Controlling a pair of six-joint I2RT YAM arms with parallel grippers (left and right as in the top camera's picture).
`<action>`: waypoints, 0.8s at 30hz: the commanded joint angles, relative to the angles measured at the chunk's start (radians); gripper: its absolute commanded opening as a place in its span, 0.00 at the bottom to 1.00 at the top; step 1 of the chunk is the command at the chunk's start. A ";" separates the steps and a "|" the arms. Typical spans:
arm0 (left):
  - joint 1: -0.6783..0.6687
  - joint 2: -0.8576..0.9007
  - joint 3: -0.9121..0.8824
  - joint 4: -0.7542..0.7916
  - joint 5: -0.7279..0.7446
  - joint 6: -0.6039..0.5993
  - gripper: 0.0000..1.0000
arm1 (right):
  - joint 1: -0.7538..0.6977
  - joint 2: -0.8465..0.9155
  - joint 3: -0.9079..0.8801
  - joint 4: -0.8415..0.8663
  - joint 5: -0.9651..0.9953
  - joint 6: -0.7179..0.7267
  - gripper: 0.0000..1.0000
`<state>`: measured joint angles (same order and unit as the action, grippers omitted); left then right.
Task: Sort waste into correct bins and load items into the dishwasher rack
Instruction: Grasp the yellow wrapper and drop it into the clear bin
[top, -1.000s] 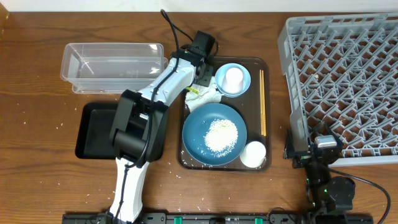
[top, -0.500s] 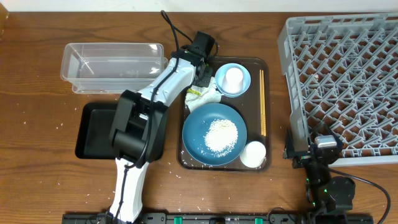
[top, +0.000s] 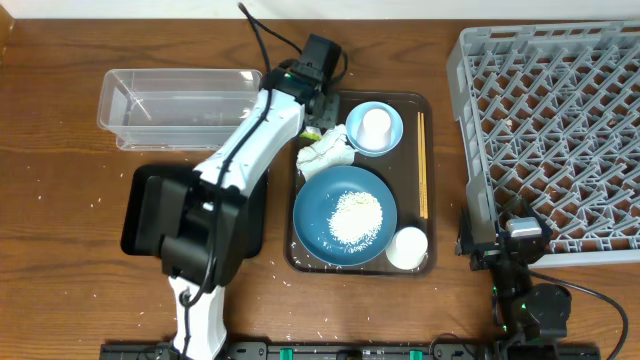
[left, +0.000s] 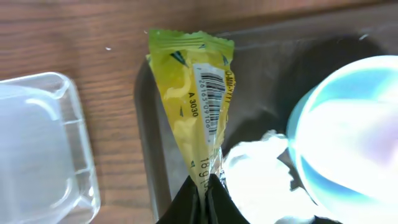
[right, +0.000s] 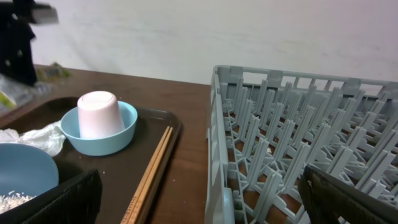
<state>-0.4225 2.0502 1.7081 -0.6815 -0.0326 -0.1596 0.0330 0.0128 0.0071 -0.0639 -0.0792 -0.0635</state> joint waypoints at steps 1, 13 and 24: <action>0.003 -0.072 -0.004 -0.017 -0.005 -0.046 0.06 | -0.011 -0.002 -0.002 -0.004 0.000 -0.013 0.99; 0.168 -0.171 -0.004 -0.063 -0.013 -0.303 0.06 | -0.011 0.000 -0.002 -0.004 0.000 -0.013 0.99; 0.412 -0.170 -0.004 -0.184 -0.011 -0.575 0.47 | -0.011 0.000 -0.002 -0.004 0.000 -0.013 0.99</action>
<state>-0.0364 1.8889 1.7081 -0.8482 -0.0330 -0.6537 0.0330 0.0128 0.0071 -0.0639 -0.0792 -0.0635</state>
